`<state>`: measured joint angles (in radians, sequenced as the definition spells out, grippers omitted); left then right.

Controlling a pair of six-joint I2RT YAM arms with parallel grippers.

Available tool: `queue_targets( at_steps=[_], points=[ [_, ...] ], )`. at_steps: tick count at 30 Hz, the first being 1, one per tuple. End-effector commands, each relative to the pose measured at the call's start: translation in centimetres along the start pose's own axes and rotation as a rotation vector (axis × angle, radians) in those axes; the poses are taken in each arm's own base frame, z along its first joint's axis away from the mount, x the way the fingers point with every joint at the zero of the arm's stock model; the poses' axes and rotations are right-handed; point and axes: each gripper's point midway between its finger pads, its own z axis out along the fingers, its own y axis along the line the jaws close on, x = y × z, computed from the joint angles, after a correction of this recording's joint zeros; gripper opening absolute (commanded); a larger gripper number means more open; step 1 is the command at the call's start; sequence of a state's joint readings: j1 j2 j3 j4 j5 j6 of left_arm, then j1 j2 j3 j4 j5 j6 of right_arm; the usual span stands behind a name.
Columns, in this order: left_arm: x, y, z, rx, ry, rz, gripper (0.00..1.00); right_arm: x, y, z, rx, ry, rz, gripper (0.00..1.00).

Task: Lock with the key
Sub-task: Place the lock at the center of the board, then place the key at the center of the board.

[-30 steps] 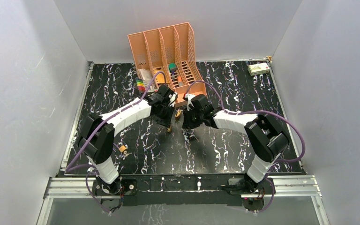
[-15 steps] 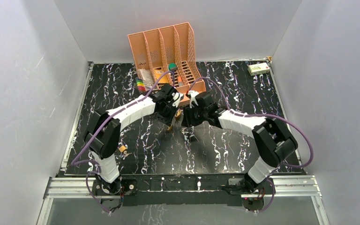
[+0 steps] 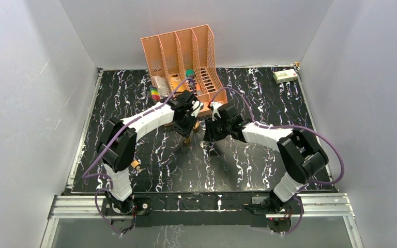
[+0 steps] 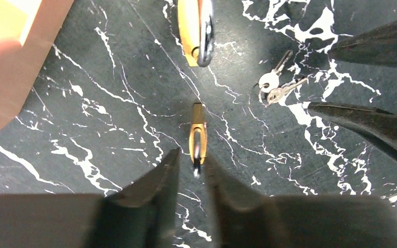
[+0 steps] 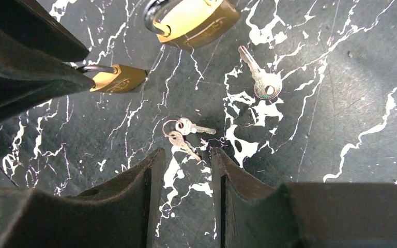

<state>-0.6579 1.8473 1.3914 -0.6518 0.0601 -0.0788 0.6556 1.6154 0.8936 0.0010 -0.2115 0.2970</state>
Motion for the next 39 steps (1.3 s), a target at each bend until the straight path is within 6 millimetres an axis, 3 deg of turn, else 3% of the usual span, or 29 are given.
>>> queue_targets(
  at_steps=[1, 3, 5, 13, 15, 21, 26, 30, 34, 39],
  points=[
    [-0.5, 0.1, -1.0, -0.021, 0.006, 0.001, 0.34, -1.1, 0.1, 0.8, -0.011, -0.029, 0.003, 0.45],
    [-1.0, -0.1, -1.3, -0.010, -0.008, -0.005, 0.49, -1.3, 0.1, 1.2, -0.017, -0.030, 0.000, 0.44],
    [-1.5, -0.5, -1.7, 0.007, -0.023, -0.008, 0.58, -1.5, 0.1, 1.6, -0.018, -0.028, -0.003, 0.42],
    [-3.3, -0.7, -4.4, 0.034, -0.114, -0.031, 0.80, -0.7, 0.1, 3.1, -0.048, 0.006, 0.010, 0.38],
    [-3.7, 0.4, -5.5, 0.043, -0.149, -0.069, 0.84, -0.4, 0.3, 3.3, -0.063, 0.014, 0.014, 0.38],
    [-3.2, 7.6, -9.0, 0.039, -0.287, -0.388, 0.86, 0.3, 1.0, 3.2, -0.110, 0.033, 0.019, 0.37],
    [0.6, 12.1, -10.4, -0.078, -0.392, -0.708, 0.94, 1.0, 1.6, 3.2, -0.148, 0.049, 0.029, 0.36],
    [4.7, 13.7, -11.3, -0.169, -0.418, -0.905, 0.98, 1.6, 2.0, 2.8, -0.173, 0.064, 0.033, 0.35],
    [8.9, 13.7, -12.6, -0.244, -0.428, -1.106, 0.98, 1.7, 3.0, 1.9, -0.210, 0.064, 0.023, 0.35],
    [15.1, 12.5, -12.2, -0.351, -0.324, -1.354, 0.98, 1.2, 4.3, 1.1, -0.246, 0.047, 0.004, 0.35]
  ],
)
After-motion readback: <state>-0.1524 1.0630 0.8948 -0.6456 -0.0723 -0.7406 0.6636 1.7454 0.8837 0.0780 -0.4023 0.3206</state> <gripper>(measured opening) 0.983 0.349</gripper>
